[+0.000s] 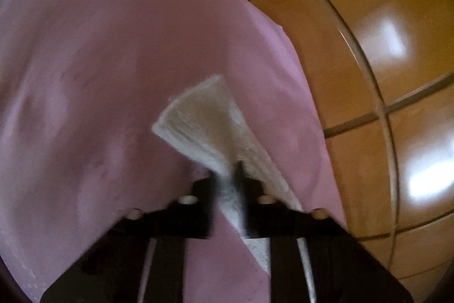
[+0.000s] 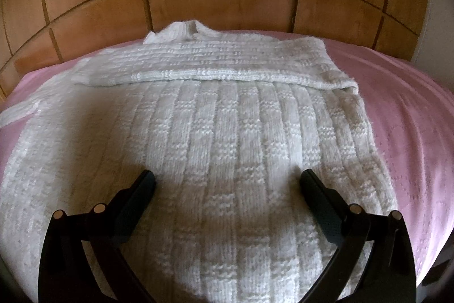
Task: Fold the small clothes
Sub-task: 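Grasp the other sleeve with the left gripper and fold it across the body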
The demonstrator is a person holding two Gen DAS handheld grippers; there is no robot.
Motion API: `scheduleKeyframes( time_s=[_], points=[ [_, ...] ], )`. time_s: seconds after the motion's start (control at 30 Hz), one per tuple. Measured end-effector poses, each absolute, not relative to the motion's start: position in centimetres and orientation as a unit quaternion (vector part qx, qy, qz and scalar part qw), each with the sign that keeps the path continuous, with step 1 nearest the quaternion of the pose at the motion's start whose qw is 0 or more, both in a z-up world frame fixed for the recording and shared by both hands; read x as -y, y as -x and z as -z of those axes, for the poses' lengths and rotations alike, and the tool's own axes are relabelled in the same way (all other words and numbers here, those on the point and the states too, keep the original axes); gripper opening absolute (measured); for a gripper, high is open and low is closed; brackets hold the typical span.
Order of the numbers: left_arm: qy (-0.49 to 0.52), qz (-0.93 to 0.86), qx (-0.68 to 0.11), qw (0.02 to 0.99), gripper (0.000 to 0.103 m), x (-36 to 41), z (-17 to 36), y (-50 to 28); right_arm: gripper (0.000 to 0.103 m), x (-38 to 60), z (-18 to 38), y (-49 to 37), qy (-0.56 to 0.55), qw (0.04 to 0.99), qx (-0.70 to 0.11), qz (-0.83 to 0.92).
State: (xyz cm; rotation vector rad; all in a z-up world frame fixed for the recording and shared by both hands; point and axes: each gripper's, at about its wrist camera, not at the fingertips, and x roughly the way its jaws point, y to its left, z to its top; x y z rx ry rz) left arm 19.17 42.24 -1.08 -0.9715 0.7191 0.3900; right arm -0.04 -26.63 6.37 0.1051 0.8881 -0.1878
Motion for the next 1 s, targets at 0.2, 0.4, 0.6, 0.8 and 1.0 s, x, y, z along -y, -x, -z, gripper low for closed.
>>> scheduleKeyframes(
  time_s=[0.2, 0.4, 0.6, 0.8, 1.0],
  points=[
    [0.388, -0.104, -0.312, 0.861, 0.006, -36.3, -4.2, -18.6, 0.101, 26.7, -6.3, 0.0, -0.05, 0.898, -0.429, 0.088],
    [0.303, 0.042, -0.305, 0.902, 0.006, -23.3, -8.6, -17.8, 0.101, 26.8, -6.3, 0.1, -0.049, 0.898, -0.429, 0.087],
    [0.225, 0.169, -0.346, 0.895, 0.006, -8.3, -7.2, -16.5, 0.101, 26.9, -6.3, 0.1, -0.056, 0.899, -0.427, 0.084],
    [0.154, 0.232, -0.424, 0.862, 0.027, 1.0, -2.7, -14.7, 0.101, 27.0, -6.4, 0.1, -0.067, 0.9, -0.423, 0.08],
    [0.14, 0.218, -0.414, 0.873, 0.044, -0.7, -1.4, -10.5, 0.1, 26.8, -6.9, 0.1, -0.077, 0.898, -0.426, 0.08]
  ],
)
